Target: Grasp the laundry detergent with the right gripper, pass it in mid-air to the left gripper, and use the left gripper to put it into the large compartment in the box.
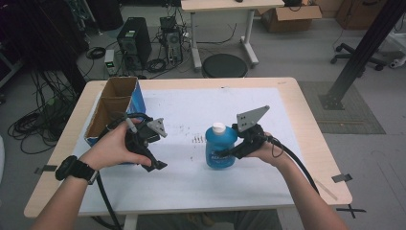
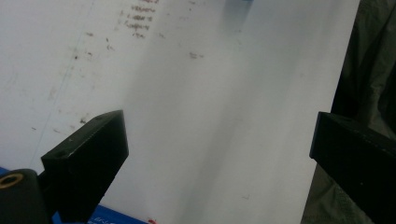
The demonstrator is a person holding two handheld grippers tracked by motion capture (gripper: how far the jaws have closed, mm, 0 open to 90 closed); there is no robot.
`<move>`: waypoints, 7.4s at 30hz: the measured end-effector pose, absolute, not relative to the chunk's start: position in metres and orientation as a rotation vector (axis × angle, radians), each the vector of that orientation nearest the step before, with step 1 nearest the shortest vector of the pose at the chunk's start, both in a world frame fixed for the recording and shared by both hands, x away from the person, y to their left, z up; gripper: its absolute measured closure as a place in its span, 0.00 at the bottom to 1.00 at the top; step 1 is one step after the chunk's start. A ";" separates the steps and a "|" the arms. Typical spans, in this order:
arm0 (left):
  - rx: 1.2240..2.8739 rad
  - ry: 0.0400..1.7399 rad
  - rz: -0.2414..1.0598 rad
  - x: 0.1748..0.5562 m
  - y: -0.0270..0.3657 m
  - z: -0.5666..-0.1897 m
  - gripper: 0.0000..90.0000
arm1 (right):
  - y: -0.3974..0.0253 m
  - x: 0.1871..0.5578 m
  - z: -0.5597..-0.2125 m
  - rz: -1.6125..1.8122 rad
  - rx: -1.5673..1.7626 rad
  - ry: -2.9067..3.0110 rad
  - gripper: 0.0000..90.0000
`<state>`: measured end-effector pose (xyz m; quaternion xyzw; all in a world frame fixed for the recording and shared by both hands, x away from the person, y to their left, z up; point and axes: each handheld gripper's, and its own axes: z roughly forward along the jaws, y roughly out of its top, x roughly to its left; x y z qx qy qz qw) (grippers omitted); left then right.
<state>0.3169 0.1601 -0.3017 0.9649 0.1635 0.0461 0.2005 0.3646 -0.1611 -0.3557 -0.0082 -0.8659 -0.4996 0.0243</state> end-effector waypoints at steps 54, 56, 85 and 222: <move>2.812 0.291 0.220 0.312 0.099 -0.196 0.10 | -0.050 0.355 -0.285 -1.351 0.237 -2.700 0.47; 2.812 0.290 0.221 0.312 0.098 -0.196 0.12 | -0.051 0.355 -0.285 -1.352 0.238 -2.700 0.47; 2.829 0.270 0.182 0.311 0.090 -0.198 0.29 | -0.055 0.355 -0.288 -1.363 0.226 -2.698 0.47; 2.210 2.092 0.286 0.402 0.269 -0.252 0.42 | -0.296 0.397 -0.325 -0.342 -0.457 -3.187 0.13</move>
